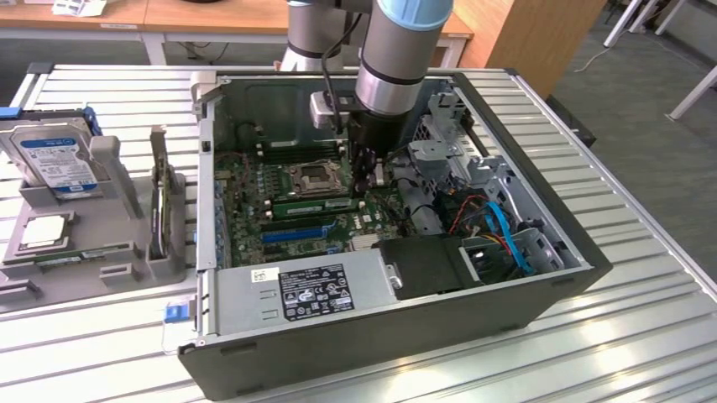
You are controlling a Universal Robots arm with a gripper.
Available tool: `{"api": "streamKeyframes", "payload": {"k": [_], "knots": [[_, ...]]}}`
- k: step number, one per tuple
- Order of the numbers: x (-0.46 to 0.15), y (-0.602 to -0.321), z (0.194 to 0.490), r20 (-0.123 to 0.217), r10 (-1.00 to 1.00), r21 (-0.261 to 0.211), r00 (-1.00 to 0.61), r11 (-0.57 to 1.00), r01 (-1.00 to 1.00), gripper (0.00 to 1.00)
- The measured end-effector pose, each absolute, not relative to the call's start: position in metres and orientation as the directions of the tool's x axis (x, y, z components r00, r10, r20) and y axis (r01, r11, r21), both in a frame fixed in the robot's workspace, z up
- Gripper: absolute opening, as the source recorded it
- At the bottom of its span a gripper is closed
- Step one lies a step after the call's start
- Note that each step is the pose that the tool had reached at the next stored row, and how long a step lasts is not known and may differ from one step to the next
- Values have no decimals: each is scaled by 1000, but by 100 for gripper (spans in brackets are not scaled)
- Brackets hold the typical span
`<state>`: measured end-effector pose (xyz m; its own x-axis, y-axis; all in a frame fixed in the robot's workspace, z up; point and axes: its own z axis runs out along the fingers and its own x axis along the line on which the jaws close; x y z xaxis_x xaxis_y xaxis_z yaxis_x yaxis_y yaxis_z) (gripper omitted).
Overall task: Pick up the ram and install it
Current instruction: 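Press down the ram until it locks into place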
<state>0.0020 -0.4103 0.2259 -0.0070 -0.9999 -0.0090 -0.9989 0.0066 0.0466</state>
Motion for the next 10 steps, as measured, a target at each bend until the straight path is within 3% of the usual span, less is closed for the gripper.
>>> {"api": "streamKeyframes", "payload": {"k": [10], "knots": [[2, -410, 225, -9, -1000, 47, -7, 7, -999, 10]]}}
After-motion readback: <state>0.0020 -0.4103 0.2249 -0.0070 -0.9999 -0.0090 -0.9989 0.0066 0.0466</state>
